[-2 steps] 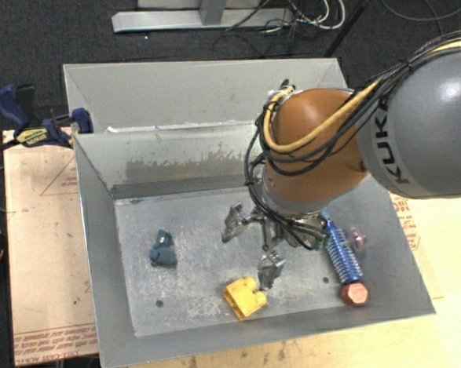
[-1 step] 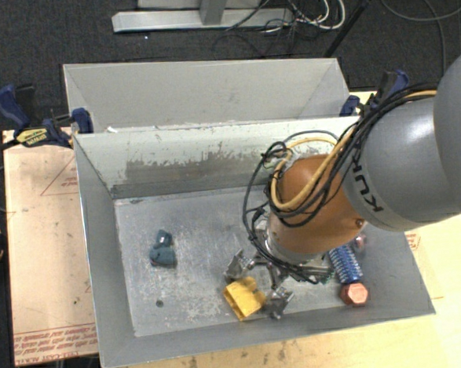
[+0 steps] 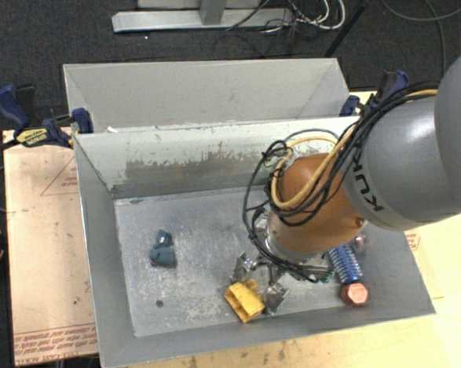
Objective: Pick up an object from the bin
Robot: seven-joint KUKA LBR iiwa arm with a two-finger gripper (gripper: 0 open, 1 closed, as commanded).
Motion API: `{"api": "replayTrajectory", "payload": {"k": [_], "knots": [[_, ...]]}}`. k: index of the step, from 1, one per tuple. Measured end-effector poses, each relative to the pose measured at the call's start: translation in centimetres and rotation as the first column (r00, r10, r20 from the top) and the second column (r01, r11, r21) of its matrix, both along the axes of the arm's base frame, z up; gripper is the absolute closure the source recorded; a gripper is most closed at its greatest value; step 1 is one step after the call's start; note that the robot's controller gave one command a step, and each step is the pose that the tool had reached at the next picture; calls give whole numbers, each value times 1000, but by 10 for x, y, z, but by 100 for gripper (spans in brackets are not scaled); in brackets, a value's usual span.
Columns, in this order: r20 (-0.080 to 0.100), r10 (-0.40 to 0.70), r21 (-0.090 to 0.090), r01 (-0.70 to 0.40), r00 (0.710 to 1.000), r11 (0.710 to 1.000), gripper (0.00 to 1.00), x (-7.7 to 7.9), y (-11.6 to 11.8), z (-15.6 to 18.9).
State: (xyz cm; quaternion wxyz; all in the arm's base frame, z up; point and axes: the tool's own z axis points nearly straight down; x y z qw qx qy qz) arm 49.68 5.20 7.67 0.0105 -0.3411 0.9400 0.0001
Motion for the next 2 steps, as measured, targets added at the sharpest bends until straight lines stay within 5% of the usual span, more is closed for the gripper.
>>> {"api": "replayTrajectory", "payload": {"k": [2], "knots": [[-8, -49, -4, 49, 999, 999, 100, -3, 25, 223]]}}
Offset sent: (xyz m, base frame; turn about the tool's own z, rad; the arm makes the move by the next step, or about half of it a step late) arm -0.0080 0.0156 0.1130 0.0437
